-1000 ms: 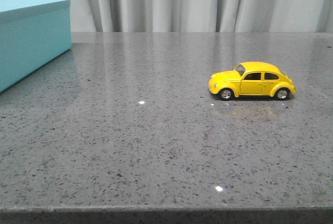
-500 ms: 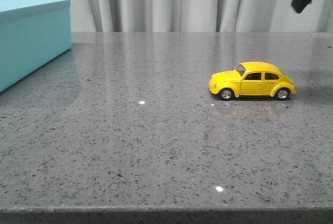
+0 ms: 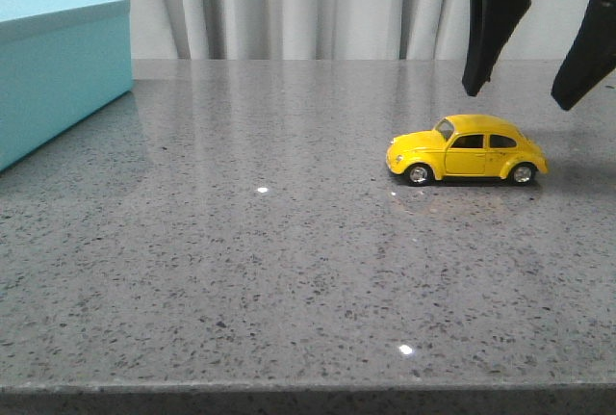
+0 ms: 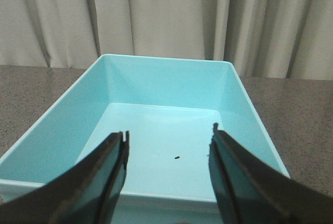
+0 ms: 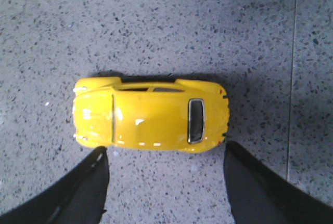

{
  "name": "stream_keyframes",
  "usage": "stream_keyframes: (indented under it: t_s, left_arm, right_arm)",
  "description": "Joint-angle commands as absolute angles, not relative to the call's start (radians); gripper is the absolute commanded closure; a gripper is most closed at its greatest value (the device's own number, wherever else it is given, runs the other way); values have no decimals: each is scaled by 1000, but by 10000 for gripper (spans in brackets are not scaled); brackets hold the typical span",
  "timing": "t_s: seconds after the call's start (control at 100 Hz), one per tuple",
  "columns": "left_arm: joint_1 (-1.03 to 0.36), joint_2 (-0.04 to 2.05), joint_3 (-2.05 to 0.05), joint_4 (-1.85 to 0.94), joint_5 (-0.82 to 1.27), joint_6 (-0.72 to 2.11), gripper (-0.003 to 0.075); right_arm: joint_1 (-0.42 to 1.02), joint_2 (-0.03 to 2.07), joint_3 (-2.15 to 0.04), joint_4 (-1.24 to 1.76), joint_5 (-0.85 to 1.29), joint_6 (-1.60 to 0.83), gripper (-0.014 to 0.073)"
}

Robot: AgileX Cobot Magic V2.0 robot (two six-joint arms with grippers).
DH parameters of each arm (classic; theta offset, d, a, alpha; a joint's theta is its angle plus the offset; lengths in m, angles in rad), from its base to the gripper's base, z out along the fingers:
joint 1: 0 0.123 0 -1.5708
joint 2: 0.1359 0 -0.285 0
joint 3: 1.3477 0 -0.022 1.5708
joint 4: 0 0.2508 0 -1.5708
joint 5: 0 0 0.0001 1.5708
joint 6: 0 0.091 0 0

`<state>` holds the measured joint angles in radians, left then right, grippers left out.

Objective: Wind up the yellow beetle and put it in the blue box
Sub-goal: 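Lower the open right gripper over the yellow beetle car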

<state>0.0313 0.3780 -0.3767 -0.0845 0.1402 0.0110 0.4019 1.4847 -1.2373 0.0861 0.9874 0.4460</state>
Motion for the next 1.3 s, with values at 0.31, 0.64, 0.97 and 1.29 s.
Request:
stream_keyframes:
  t_s: [0.31,0.64,0.97,1.29]
  left_arm:
    - [33,394,-412,-92,60,0,365]
    - [33,394,-412,-92,60,0,365]
    - [33,394,-412,-92,60,0,365]
    - [33,394,-412,-92,60,0,365]
  right_arm:
    - [421,1471,-1272,88,927,485,118]
    - [434,1484,-1283,74,919,504,118]
    - [434,1572,-1411,11,1029,524,118]
    - [443,1575,-1410,16,1048,531,118]
